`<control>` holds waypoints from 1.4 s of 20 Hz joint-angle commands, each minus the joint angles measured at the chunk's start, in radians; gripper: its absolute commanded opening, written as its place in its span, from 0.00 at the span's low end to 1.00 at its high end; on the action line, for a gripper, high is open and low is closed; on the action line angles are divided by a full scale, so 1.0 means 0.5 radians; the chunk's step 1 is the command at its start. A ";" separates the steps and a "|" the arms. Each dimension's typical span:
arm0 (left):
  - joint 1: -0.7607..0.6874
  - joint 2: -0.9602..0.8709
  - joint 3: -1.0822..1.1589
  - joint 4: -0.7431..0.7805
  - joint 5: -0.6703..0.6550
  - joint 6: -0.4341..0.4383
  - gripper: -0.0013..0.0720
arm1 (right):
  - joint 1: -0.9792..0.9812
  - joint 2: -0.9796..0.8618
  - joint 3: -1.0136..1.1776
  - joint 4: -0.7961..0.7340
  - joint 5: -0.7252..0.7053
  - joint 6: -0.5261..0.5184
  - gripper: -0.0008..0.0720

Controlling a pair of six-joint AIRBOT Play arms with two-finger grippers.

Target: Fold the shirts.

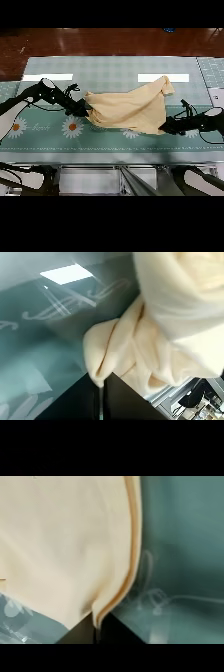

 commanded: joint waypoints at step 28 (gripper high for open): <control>0.636 2.238 1.809 0.439 0.183 -0.187 0.05 | 0.282 1.207 2.911 -0.729 0.590 0.481 0.04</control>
